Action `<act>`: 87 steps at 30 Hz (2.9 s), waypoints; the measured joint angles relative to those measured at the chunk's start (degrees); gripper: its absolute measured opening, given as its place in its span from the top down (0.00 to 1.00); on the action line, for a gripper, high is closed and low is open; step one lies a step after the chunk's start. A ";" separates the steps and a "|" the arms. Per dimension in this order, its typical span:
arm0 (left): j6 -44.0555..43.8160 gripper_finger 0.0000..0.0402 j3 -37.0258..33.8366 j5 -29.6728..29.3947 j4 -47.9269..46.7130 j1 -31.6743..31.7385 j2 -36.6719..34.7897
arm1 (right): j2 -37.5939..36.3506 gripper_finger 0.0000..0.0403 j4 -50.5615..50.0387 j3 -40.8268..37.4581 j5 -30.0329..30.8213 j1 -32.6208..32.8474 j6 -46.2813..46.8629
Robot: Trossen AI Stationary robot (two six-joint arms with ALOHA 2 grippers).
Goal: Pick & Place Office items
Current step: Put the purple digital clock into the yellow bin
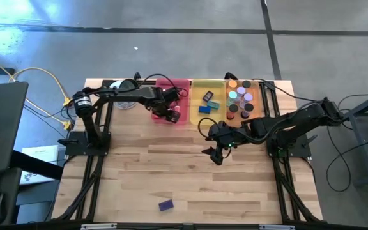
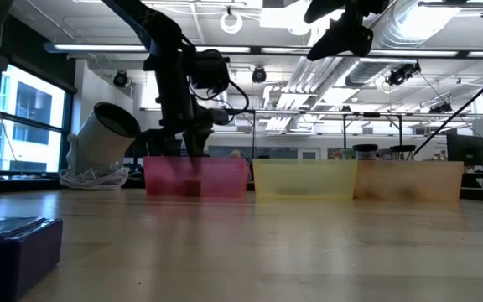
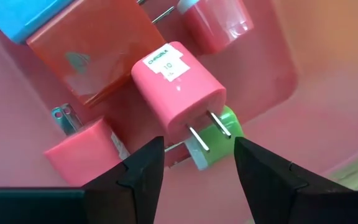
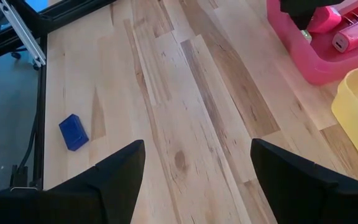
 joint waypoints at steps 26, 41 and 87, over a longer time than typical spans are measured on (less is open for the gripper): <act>13.93 0.53 0.05 11.28 -0.92 -5.53 -25.36 | 0.00 0.30 0.04 0.00 -0.20 -0.90 -1.27; 3.86 0.51 0.07 -3.34 -0.83 -40.02 -29.25 | 0.00 0.30 1.97 0.00 -0.20 -0.72 -1.27; -18.90 0.14 0.06 -18.76 14.02 -66.41 -3.61 | 3.18 0.30 1.53 -0.09 -1.42 10.21 2.96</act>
